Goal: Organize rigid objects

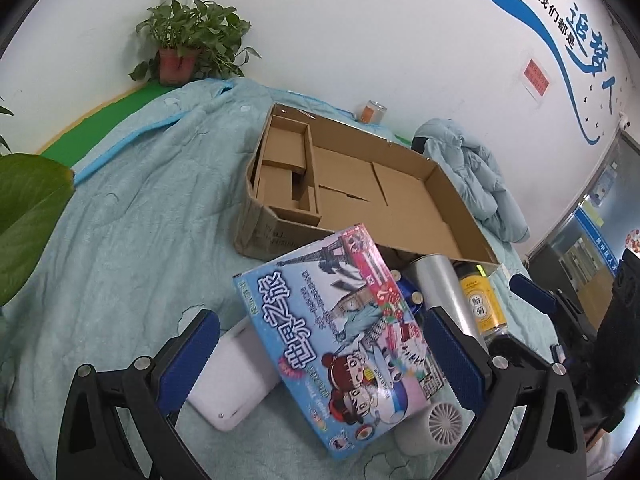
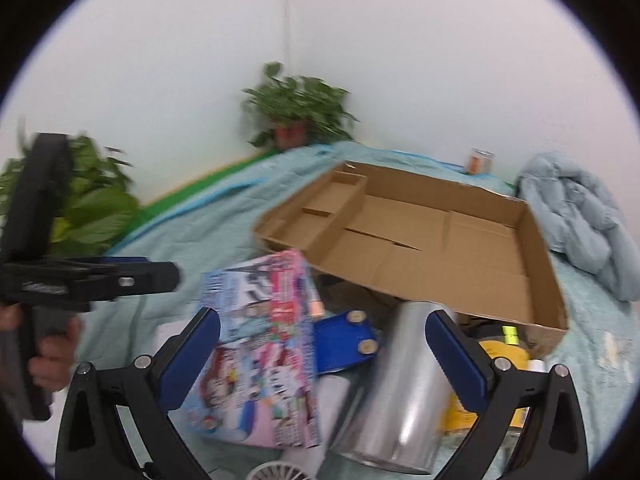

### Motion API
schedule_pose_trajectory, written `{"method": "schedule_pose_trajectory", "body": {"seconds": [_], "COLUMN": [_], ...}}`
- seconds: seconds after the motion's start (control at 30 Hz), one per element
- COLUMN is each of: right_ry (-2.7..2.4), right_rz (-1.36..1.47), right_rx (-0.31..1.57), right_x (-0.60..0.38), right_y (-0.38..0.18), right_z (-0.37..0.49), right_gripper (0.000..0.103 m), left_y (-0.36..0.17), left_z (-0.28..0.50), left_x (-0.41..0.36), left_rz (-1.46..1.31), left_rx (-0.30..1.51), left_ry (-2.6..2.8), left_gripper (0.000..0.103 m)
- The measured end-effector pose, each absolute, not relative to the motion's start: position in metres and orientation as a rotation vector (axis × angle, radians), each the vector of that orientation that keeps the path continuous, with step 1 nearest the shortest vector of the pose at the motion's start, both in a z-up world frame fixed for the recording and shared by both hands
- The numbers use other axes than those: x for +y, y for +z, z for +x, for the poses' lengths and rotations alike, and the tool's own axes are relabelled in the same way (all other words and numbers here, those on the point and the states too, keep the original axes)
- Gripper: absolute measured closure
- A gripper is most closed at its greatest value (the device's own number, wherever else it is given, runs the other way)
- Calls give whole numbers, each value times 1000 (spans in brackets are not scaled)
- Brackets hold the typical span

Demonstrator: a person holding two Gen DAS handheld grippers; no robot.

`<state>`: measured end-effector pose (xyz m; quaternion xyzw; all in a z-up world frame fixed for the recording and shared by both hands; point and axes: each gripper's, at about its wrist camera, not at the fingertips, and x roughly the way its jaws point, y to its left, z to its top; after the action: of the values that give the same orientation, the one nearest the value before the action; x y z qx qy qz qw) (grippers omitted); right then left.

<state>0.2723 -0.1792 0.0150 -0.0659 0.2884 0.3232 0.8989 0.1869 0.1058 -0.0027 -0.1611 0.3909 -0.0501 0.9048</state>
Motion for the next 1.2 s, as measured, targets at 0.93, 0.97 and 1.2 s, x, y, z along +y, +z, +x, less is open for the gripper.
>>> {"method": "schedule_pose_trajectory", "body": {"seconds": [0.93,0.97,1.2], "right_ry": [733,726,721], "right_rz": [-369,-372,-265], "right_rx": [957,964,1075], "right_x": [-94,-92,-90], "right_y": [-74,-76,-84], "right_z": [296,295,311], "right_gripper": [4,4,3], "left_y": [-100,-99,-98], "left_z": [241,242,249], "left_x": [78,77,80], "left_rz": [-495,-485,-454], "left_rx": [1108,1099,1090], "left_ry": [-175,-158,-143], "left_gripper": [3,6,12]}}
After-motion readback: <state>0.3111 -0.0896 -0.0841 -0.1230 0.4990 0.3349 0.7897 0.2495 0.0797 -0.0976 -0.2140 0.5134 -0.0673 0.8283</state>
